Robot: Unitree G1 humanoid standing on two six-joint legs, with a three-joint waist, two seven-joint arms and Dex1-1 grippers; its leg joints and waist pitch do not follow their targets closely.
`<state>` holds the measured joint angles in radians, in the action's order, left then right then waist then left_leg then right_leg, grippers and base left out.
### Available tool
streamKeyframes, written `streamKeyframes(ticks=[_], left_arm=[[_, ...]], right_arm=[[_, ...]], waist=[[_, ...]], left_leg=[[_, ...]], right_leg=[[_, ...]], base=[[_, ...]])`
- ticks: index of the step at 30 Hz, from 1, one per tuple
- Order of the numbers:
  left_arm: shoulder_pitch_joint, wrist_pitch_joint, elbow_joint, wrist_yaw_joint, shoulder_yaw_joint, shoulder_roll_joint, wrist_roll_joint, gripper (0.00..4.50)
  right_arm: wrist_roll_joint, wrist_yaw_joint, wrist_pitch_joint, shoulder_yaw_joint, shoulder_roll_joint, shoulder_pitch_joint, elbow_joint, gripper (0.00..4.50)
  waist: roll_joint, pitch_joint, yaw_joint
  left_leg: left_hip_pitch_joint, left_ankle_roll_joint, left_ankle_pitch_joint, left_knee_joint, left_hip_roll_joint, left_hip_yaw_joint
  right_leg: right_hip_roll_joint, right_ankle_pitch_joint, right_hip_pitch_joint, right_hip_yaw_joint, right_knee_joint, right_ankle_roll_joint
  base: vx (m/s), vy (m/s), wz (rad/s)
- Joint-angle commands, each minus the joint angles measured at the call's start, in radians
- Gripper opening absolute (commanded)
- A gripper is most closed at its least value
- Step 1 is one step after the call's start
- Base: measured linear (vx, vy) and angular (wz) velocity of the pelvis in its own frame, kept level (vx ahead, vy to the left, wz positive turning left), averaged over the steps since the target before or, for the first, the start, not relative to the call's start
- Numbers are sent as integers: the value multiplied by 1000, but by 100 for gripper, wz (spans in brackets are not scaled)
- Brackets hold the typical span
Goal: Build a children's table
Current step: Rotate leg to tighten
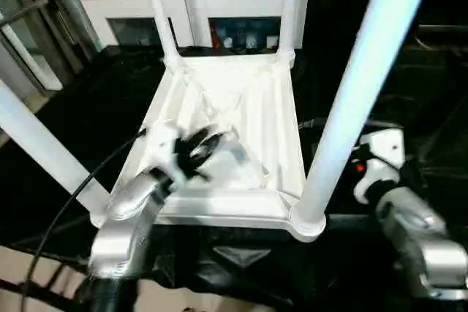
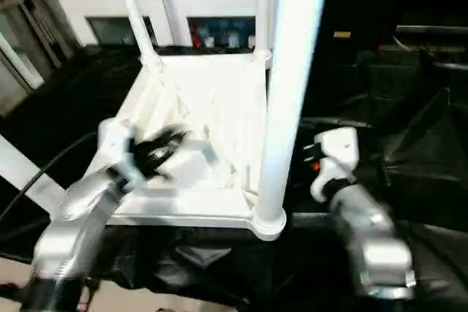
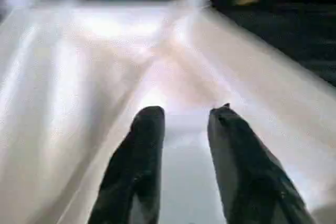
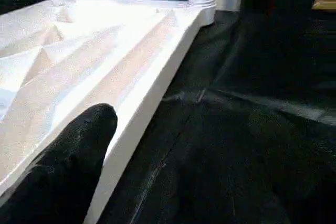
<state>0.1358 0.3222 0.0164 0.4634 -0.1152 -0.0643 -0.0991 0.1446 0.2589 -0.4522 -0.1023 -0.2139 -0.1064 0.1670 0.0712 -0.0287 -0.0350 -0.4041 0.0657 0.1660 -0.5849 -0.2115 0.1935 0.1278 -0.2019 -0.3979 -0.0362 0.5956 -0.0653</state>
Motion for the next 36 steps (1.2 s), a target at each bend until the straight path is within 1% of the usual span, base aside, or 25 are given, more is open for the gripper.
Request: streamKeyframes(ticks=[1, 3, 4, 7, 8, 9, 10, 12, 13, 14, 15, 16, 17, 18, 19, 20, 21, 22, 23, 24, 25, 27, 28, 29, 36], left_arm=[[-29, -10, 75, -49, -14, 6, 16, 188], [-77, -55, 145, -90, -21, 26, 17, 188], [-92, -74, 167, -103, -21, 30, 23, 188], [-136, -88, 217, -140, -8, 43, 25, 188], [-137, -84, 219, -141, -8, 44, 25, 188], [-147, -51, 238, -147, -5, 45, 33, 188], [-153, -50, 241, -157, -2, 42, 50, 188], [-167, -94, 233, -171, 12, 34, 78, 188], [-181, -117, 226, -187, 17, 26, 95, 188], [-181, -117, 226, -187, 17, 26, 95, 188], [-206, -110, 238, -198, 33, 22, 107, 188], [-206, -110, 238, -198, 33, 22, 107, 188], [-208, -109, 241, -199, 33, 22, 107, 188], [-217, -106, 250, -202, 36, 22, 107, 188], [-234, -110, 266, -225, 30, 40, 99, 188], [-239, -105, 270, -232, 29, 42, 102, 188], [-251, -105, 277, -239, 37, 41, 115, 188], [-266, -113, 287, -235, 49, 35, 124, 188], [-275, -119, 294, -230, 55, 32, 127, 188], [-310, -126, 316, -232, 74, 35, 130, 188], [-316, -124, 319, -233, 81, 35, 131, 188], [-327, -118, 318, -235, 98, 35, 131, 188], [-325, -118, 313, -236, 99, 38, 124, 188], [-326, -108, 309, -236, 99, 37, 119, 188], [-332, -117, 273, -167, 95, -18, 88, 217]], right_arm=[[-24, -46, -3, -5, 10, 8, 30, 450], [-42, -83, -40, 0, 15, 10, 31, 450], [-46, -86, -55, 8, 13, 12, 29, 450], [-69, -87, -42, 30, 11, 40, 9, 450], [-68, -89, -42, 28, 14, 41, 8, 450], [-56, -112, -56, 3, 34, 46, 1, 450], [-56, -127, -59, -11, 40, 52, -4, 450], [-56, -139, -52, -22, 41, 62, -11, 450], [-53, -143, -44, -28, 42, 65, -11, 450], [-53, -143, -44, -28, 42, 65, -11, 450], [-38, -142, -35, -39, 45, 63, -7, 450], [-38, -142, -35, -39, 45, 63, -7, 450], [-39, -142, -32, -39, 44, 62, -7, 450], [-42, -141, -23, -37, 40, 60, -5, 450], [-42, -117, 5, -44, 21, 47, -22, 450], [-47, -114, 12, -46, 13, 46, -27, 450], [-49, -111, 17, -58, -1, 43, -33, 450], [-43, -110, 15, -73, -9, 43, -31, 450], [-39, -109, 13, -83, -12, 44, -28, 450], [-23, -110, 5, -126, -29, 55, -25, 450], [-19, -107, 6, -135, -34, 60, -25, 450], [-16, -92, 11, -152, -58, 76, -27, 450], [-16, -86, 16, -153, -65, 83, -25, 450], [-11, -78, 13, -154, -72, 90, -19, 450], [30, 55, 19, -76, -101, 142, 30, 450]], waist=[[-36, 58, -8], [-33, 55, -10], [-54, 55, -13], [-68, 52, -21], [-68, 54, -20], [-88, 49, -25], [-101, 52, -39], [-112, 51, -58], [-109, 49, -78], [-114, 44, -81], [-90, 46, -63], [-88, 39, -42], [-69, 53, -28], [-34, 52, -7], [-15, 48, -4], [-19, 46, 13], [-20, 37, 28], [-30, 40, 28], [-37, 40, 26], [-54, 37, 18], [-72, 32, 11], [-45, 26, 1], [-53, 24, 6], [-38, 25, 11], [-45, 31, 16]], left_leg=[[18, -43, 180, 70, -6, -4], [26, -27, 182, 74, -9, -2], [26, -20, 185, 73, -11, -3], [23, -16, 201, 71, -6, 3], [59, 24, 223, 47, -11, 38], [63, 61, 315, 29, 1, 58], [55, 38, 354, 15, 8, 64], [26, -58, 380, -38, 29, 47], [3, -99, 346, -70, 39, 8], [4, -104, 325, -71, 37, -8], [15, -100, 258, -11, 38, -26], [41, -73, 252, 23, 29, -16], [101, -21, 222, 34, -3, -14], [55, 47, 174, 76, -36, -76], [62, 89, 165, 89, -56, -83], [65, 99, 159, 101, -86, -90], [54, 60, 146, 112, -119, -104], [51, -23, 140, 89, -113, -85], [47, -46, 160, 79, -89, -70], [23, -65, 237, 45, -4, -19], [24, -56, 320, 42, 8, -18], [44, -37, 377, 53, 0, -30], [45, -32, 389, 55, -3, -30], [39, -19, 380, 62, -3, -37], [23, -49, 324, 69, -10, -41]], right_leg=[[-11, -204, 31, 6, -70, 133], [-19, -148, 24, 8, -72, 131], [-19, -104, 29, 8, -64, 131], [-16, -74, 29, 13, -67, 110], [-30, -115, -7, 45, -82, 92], [-42, -254, -30, 77, -92, 67], [-39, -331, -31, 118, -95, 40], [-2, -408, -8, 215, -118, -1], [36, -455, 19, 286, -137, -15], [25, -461, 12, 305, -143, -19], [-64, -366, -4, 263, -109, -14], [-130, -297, -37, 212, -93, -19], [-160, -165, -80, 132, -49, -5], [-96, 55, -11, 66, -9, 90], [-92, 63, -14, 48, -4, 120], [-86, 57, -9, 31, -4, 142], [-61, 39, 8, 6, 6, 160], [-36, 30, 17, 3, -13, 161], [-30, 29, 22, 7, -29, 179], [-10, -44, 33, 29, -84, 205], [11, -269, 30, 45, -102, 172], [14, -564, 12, 50, -126, 96], [7, -586, 7, 45, -133, 83], [1, -553, 16, 39, -126, 80], [2, -425, 26, 36, -103, 117]], base=[[0, 0, 0], [0, 0, 0], [0, 0, 0], [0, 0, 0], [-51, 23, -19], [-55, 20, -20], [-29, 46, -45], [16, 73, -50], [-14, 128, -50], [-2, 84, -25], [-9, 185, -61], [-43, 171, -52], [-69, 246, -65], [-63, 145, -29], [-39, 113, -6], [-30, 65, 2], [-30, 65, 2], [0, 0, 0], [-57, -30, 5], [-57, -30, 5], [-52, -66, 4], [-36, -77, 6], [-41, -61, 6], [0, 0, 0], [0, 0, 0]])
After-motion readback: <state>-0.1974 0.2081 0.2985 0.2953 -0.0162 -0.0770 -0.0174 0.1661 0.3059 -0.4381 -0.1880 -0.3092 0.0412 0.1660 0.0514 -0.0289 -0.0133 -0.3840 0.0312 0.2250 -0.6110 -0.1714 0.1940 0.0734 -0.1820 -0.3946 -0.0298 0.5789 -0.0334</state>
